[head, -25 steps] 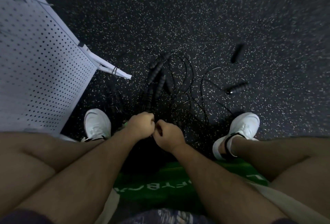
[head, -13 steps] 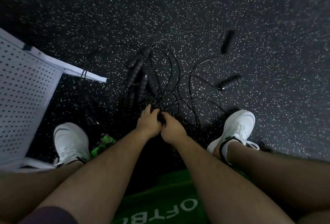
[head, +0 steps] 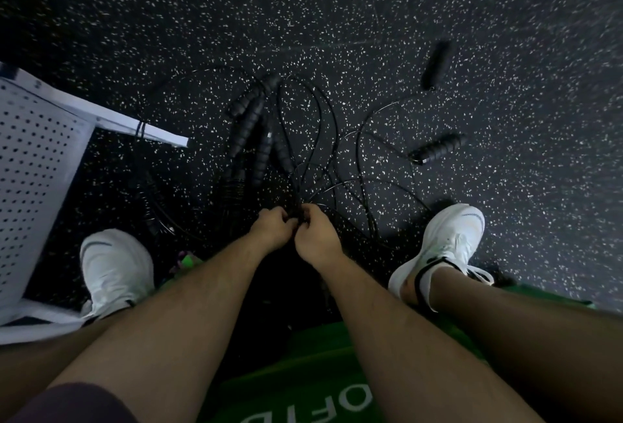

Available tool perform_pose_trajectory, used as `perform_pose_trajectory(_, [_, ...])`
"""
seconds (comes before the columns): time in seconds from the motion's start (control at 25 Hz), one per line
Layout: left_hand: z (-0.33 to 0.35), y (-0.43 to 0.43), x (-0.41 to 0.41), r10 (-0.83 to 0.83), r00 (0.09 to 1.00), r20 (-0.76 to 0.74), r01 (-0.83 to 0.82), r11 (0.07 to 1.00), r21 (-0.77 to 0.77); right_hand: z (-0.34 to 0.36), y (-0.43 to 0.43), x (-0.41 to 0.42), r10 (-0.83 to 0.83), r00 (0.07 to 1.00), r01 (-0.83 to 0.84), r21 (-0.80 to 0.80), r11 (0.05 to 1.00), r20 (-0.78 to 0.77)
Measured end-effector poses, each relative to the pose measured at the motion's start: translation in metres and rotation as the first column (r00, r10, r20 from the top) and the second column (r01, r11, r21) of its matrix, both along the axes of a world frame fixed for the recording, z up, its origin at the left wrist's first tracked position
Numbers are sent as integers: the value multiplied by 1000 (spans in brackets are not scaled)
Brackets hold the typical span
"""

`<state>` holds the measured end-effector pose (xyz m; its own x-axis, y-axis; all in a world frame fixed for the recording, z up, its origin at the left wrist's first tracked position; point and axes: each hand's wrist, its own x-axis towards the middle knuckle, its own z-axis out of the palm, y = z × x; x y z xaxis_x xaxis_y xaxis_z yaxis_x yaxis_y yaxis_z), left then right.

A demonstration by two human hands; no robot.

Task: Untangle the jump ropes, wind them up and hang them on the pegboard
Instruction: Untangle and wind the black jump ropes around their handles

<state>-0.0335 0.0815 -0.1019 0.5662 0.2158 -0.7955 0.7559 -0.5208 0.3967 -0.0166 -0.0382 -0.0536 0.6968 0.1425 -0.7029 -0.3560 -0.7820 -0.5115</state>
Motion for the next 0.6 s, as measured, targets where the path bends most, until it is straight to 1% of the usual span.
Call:
perform_pose_trajectory(0.08, [7, 0, 3, -17, 1000, 26, 18, 1000, -21, 7, -9, 4, -48, 999, 48, 0, 999, 12])
perform_pose_trajectory(0.16, [23, 4, 3, -4, 999, 53, 8, 998, -61, 22, -13, 5, -42, 999, 40, 75, 996, 23])
perform_pose_trajectory(0.2, [31, 6, 3, -4, 997, 74, 9, 997, -72, 30, -13, 6, -2, 1000, -2, 118, 993, 31])
perform_pose_trajectory(0.24, [39, 7, 1, -9, 995, 101, 17, 997, -78, 38, -12, 6, 66, 997, -71, 127, 989, 44])
perform_pose_trajectory(0.28, [49, 7, -1, -22, 991, 131, 33, 996, -84, 44, -11, 7, 139, 988, -145, 105, 984, 62])
perform_pose_trajectory(0.36, [71, 5, -8, -53, 980, 192, 71, 993, -92, 63, -13, 8, 278, 955, -279, -11, 960, 106])
perform_pose_trajectory(0.4, [82, 5, -13, -72, 975, 212, 91, 993, -81, 71, -15, 9, 372, 916, -362, -90, 928, 150])
perform_pose_trajectory(0.48, [99, 6, -24, -143, 960, 240, 149, 989, -5, 88, -22, 10, 578, 786, -527, -251, 812, 218])
perform_pose_trajectory(0.52, [104, 6, -31, -177, 950, 259, 176, 984, 27, 96, -25, 10, 649, 722, -577, -309, 756, 240])
perform_pose_trajectory(0.6, [118, 3, -44, -201, 931, 304, 196, 979, 49, 116, -31, 9, 722, 636, -615, -385, 688, 274])
